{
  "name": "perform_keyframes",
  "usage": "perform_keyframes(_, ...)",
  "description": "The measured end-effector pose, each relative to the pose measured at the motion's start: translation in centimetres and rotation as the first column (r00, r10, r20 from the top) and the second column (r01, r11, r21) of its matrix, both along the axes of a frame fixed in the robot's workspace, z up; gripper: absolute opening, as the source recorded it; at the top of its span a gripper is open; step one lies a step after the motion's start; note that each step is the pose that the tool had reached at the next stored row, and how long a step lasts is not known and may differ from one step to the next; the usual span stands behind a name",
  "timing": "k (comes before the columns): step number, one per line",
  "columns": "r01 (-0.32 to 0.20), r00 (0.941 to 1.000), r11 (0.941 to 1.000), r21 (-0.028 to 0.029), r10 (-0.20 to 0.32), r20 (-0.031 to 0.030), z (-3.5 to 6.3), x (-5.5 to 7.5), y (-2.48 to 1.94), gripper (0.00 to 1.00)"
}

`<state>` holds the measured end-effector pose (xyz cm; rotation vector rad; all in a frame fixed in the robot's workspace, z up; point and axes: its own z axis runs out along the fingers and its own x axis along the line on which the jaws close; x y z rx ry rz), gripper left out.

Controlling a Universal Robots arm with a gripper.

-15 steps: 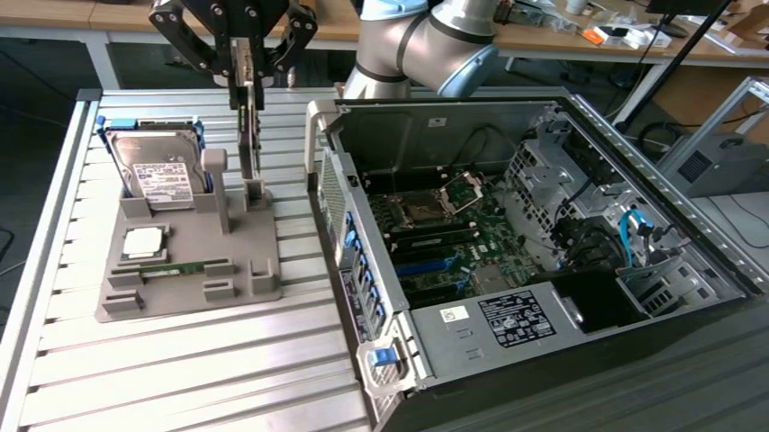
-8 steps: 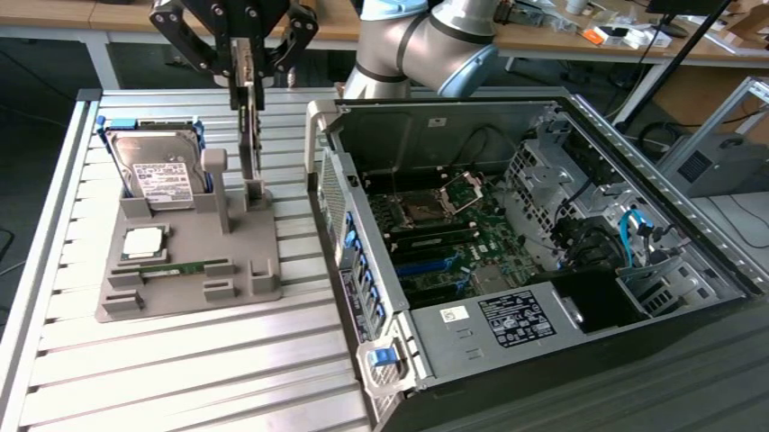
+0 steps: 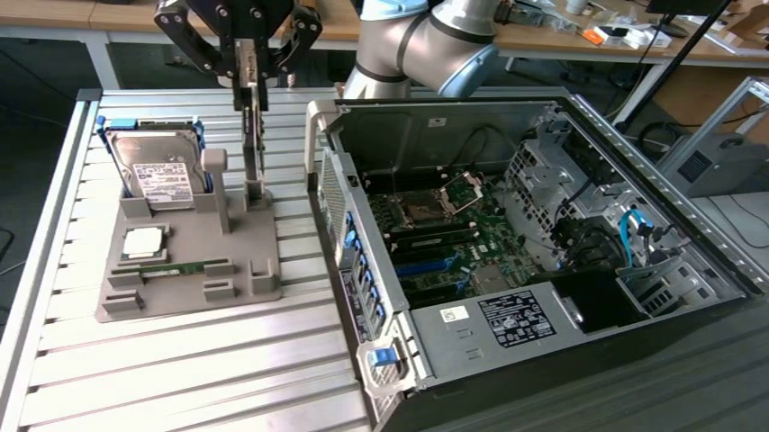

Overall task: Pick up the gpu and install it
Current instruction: 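Pick up the gpu and move the gpu toward the slot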

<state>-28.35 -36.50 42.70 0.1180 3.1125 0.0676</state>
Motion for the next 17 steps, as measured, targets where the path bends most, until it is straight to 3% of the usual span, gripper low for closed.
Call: perform_keyframes(17,0.000,1.0000,1.0000,0.0000,0.000,0.0000,0.00,0.74,-0.02,0.27)
